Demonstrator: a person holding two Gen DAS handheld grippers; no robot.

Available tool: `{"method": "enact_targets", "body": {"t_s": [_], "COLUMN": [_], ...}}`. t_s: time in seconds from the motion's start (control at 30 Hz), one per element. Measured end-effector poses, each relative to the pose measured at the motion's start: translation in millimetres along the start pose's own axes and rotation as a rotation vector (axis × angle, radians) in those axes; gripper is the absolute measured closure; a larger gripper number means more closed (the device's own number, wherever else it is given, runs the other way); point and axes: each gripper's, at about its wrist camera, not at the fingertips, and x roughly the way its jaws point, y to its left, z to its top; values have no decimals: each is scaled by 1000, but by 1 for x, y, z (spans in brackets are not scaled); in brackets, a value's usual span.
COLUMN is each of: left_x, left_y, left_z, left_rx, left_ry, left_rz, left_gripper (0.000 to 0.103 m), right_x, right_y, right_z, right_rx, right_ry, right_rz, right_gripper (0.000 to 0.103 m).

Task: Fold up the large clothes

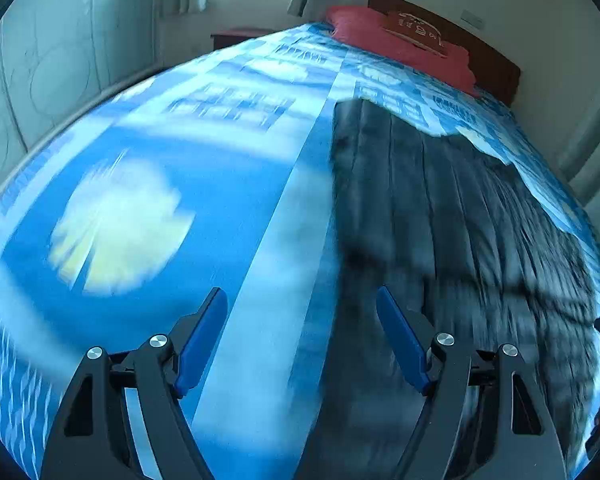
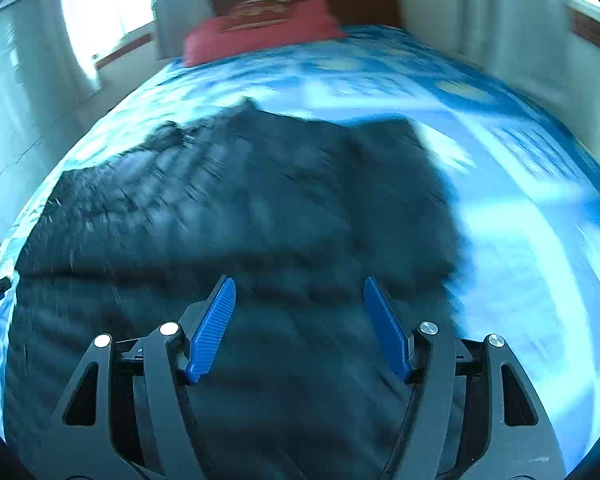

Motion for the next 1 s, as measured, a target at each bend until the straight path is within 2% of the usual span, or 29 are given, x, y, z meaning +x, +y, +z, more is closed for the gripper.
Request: {"method": "enact_targets", "body": {"t_s": [0.1,0.2,0.3,0.4,0.5,0.63,0.93,1.0], "left_x": [-26,-51,-69,-80,-94,-103,-120,-123], "left_y": [17,27,34,39,37,41,51,49], "left_z": [-40,-78,-111,-136,-157,-173,-203,-206], "left_rx": [-48,-108,-179,-233,-231,-281,-374,-376], "left_ry": [34,63,95,123,105,121,140,146], "left_rz": [-18,-58,-115,-170,-189,-247,-367,-379], "left_gripper": [27,27,27,27,27,27,28,28], "right_x": [-29,-51,-70,-80,-94,-110,-131,-133], "right_y": [-35,-54,-70,-78,-80,-74,-85,-88], "right_z": [-43,-84,-128,-155,-181,-195,-223,-229], "right_rx": [64,111,172,222,256,240,345,372], "right_ry": [25,60,94,117,110,96,119,132], "right_rz": [-36,-32,4,44,95,144,285,315], "right_gripper": [37,37,37,37,37,37,40,48]}}
